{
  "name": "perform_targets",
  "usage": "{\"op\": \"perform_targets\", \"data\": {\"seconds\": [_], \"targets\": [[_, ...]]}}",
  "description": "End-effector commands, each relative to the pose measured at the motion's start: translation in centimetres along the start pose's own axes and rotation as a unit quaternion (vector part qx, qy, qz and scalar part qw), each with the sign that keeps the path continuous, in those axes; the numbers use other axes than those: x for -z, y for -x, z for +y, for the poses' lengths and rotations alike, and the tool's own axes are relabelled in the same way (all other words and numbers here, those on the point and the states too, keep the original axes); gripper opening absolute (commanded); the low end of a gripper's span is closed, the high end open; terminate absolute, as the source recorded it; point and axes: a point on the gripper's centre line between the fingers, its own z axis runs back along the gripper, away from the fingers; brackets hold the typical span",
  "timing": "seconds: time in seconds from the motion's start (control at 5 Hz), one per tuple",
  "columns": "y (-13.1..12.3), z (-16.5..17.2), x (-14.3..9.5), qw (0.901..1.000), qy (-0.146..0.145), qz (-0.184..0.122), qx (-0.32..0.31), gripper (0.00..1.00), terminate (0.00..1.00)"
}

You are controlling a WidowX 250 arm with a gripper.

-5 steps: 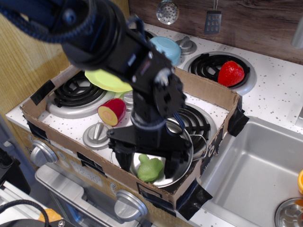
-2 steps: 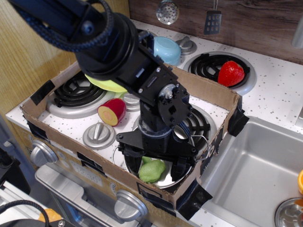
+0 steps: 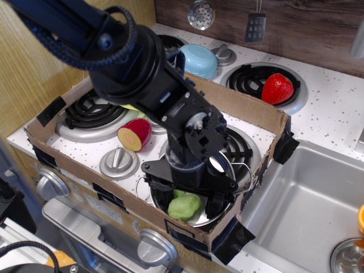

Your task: Take broccoli out of pan

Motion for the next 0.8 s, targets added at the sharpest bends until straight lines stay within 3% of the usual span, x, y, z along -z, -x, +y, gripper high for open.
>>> {"op": "perform_targets", "data": {"seconds": [0.0,0.2,0.4,0.6], "targets": [[-0.4,-0.6,-0.9,0.9995,-0.027,-0.010,-0.013,0.00,0.00],[-0.4,-0.8,-2.9,0.9980,-0.060,-0.003,-0.020,0.00,0.00],[-0.9,-0.4,-5.2,0.9956,-0.088,-0.023,-0.024,0.00,0.00],[-2.0,0.6,-7.0,0.9944,-0.093,-0.033,-0.038,0.00,0.00]]}}
